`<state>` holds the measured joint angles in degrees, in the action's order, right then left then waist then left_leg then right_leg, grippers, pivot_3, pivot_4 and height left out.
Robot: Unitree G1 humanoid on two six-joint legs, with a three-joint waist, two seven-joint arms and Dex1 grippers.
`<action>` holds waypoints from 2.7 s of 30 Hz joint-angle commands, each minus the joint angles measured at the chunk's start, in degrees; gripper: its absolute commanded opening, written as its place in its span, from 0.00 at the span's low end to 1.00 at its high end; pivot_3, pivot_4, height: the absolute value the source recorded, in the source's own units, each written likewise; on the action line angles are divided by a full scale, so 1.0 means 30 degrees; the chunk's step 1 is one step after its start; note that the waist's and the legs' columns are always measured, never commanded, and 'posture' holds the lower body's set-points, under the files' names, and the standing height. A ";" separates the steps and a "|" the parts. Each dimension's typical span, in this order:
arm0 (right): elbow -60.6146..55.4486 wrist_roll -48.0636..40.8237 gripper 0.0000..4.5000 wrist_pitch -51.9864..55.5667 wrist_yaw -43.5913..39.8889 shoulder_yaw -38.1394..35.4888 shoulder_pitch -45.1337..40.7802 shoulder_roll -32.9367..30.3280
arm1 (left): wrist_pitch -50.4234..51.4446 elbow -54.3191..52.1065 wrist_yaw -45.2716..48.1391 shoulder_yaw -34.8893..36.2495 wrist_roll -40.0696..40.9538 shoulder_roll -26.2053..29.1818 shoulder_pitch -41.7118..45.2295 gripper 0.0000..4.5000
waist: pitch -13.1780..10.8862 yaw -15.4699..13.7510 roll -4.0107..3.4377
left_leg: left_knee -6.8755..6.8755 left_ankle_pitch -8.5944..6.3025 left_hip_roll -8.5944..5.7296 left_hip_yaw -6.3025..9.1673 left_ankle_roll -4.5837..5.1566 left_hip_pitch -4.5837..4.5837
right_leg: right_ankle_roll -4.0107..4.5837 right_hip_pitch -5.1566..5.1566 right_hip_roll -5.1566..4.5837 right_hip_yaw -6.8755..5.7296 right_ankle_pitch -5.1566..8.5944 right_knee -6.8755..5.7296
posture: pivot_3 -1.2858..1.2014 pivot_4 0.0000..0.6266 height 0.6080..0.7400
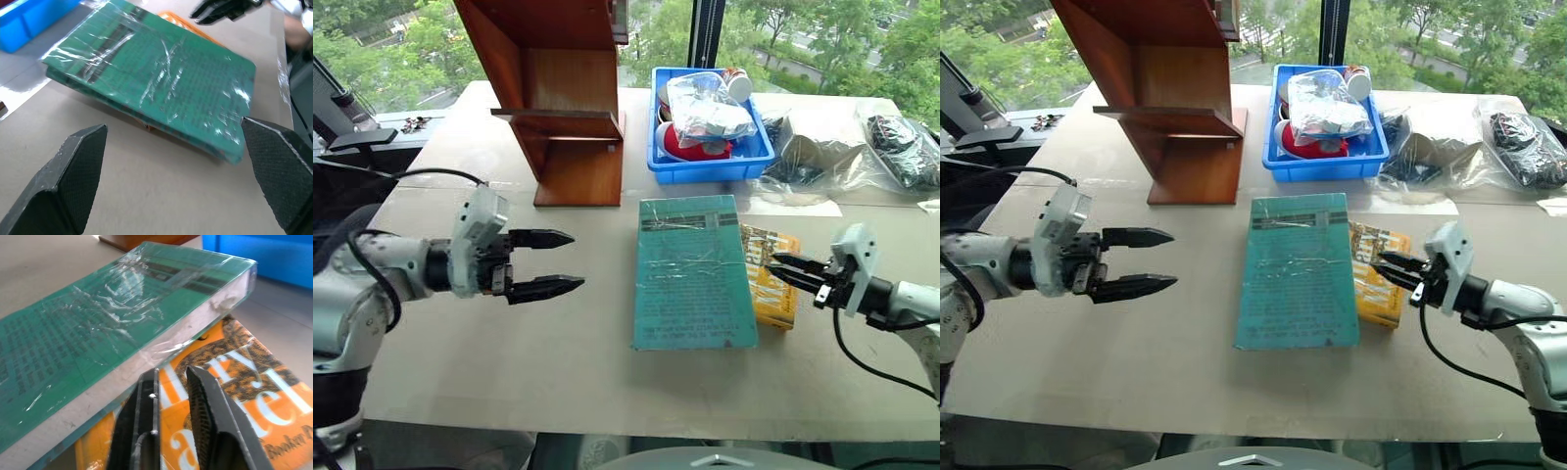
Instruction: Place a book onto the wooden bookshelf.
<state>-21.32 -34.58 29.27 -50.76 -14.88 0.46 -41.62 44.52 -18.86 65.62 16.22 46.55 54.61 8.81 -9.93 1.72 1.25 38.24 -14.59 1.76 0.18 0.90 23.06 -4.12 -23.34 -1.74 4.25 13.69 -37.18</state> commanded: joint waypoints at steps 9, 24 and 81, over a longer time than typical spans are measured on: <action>-0.2323 -0.5750 0.99 0.1645 -0.5982 -0.7787 0.5601 -0.2931 | 0.8541 -0.1514 -1.1874 -0.0726 0.9112 -0.5871 -0.0808 1.00 | 0.0023 -0.0305 0.0014 | 0.0030 0.0000 -0.0023 0.0022 0.0001 -0.0062 | 0.0002 0.0015 -0.0014 0.0012 0.0004 -0.0135 | 0.52 0.24 1.00; -0.3991 -0.7629 0.99 0.3354 -0.5058 -1.0155 0.7115 -0.3431 | 0.7814 0.2869 -2.5625 -0.4024 1.9594 -0.7202 0.0008 1.00 | 0.0078 -0.0427 0.0091 | 0.0070 0.0002 -0.0097 0.0077 0.0000 -0.0132 | 0.0076 0.0110 -0.0056 0.0001 0.0049 -0.0145 | 0.52 0.24 1.00; 0.1290 -1.2785 1.00 0.3973 0.0176 -0.7751 -0.3070 -0.3018 | -1.3504 0.0210 -1.3860 -0.8877 -2.6874 -0.1568 1.2579 0.01 | -0.0009 -0.0390 0.0085 | -0.0010 0.0000 -0.0144 0.0136 0.0004 -0.0020 | -0.0039 0.0168 -0.0085 -0.0056 0.0006 0.0142 | 0.52 0.24 1.00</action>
<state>-17.96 -73.05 42.06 -49.70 -37.79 -7.51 -50.34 3.74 -16.68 24.78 -13.45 -31.65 49.44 45.78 -9.96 0.56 1.51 38.20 -14.58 1.33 0.59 0.92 22.99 -4.24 -22.83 -1.99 4.08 13.71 -36.75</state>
